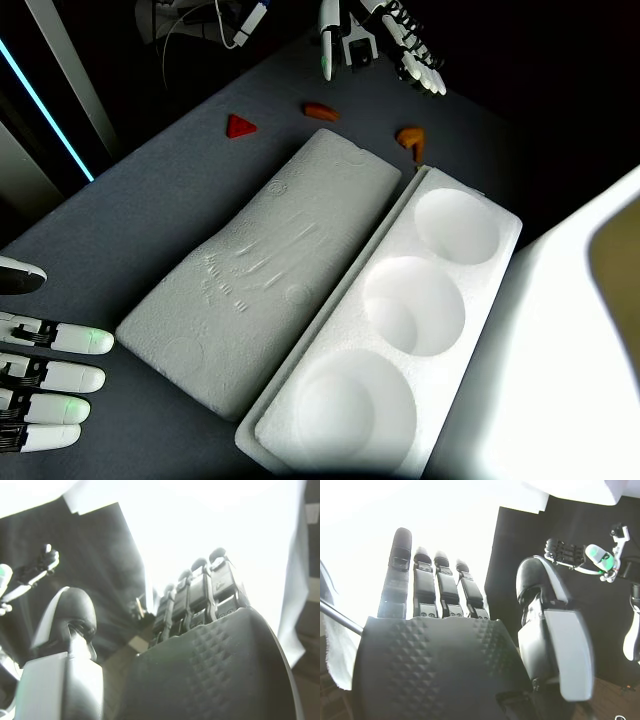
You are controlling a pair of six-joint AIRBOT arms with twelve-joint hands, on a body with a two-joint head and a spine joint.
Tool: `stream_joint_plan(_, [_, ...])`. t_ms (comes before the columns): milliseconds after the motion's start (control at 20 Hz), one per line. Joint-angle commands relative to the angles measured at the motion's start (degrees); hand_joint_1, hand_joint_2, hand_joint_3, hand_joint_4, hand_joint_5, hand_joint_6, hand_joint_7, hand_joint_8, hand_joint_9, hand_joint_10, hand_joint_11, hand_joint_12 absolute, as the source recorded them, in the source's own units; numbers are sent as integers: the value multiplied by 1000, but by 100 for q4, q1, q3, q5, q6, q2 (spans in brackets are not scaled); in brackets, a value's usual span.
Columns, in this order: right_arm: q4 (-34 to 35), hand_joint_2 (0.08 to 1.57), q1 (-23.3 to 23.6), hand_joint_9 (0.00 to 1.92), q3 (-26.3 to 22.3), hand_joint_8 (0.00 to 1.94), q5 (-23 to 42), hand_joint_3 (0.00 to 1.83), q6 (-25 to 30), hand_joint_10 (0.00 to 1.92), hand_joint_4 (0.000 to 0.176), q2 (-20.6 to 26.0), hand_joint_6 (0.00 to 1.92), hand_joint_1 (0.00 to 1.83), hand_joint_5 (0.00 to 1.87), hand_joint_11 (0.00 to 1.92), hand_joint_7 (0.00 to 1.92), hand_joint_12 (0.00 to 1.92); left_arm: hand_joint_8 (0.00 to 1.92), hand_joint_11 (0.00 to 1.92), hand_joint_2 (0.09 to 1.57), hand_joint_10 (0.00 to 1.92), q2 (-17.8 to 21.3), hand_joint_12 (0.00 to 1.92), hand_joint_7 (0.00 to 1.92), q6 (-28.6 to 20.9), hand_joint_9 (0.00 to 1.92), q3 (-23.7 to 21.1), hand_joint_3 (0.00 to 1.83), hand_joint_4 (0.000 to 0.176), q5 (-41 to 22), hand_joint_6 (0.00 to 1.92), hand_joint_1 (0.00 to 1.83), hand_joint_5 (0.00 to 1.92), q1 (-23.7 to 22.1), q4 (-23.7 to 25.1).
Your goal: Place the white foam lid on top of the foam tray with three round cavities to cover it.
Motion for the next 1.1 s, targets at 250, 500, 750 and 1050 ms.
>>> stream_joint_plan(250, [254, 1234, 1, 0, 27, 0, 694, 2, 6, 0, 0, 7, 0, 399, 0, 0, 0, 802, 0, 0, 1137, 0, 46, 0, 0, -34, 0, -37, 0, 15, -608, 0, 407, 0, 9, -177])
stream_joint_plan(500, [352, 1210, -13, 0, 26, 0, 624, 0, 18, 0, 0, -103, 0, 414, 0, 0, 0, 1136, 0, 0, 1099, 0, 160, 0, 0, 33, 0, -182, 0, 20, -551, 0, 419, 0, 211, -300])
stream_joint_plan(750, [390, 1196, -14, 0, 79, 0, 388, 0, 26, 0, 0, -256, 0, 474, 0, 0, 0, 1212, 0, 0, 1062, 0, 250, 0, 0, 21, 0, -329, 0, 21, -594, 0, 404, 0, 650, -503])
stream_joint_plan(1050, [429, 1179, -13, 0, 188, 0, 38, 0, 27, 0, 0, -411, 0, 510, 0, 0, 0, 2, 0, 0, 1022, 0, 343, 0, 0, 198, 0, -391, 0, 0, -311, 0, 381, 0, 931, -659])
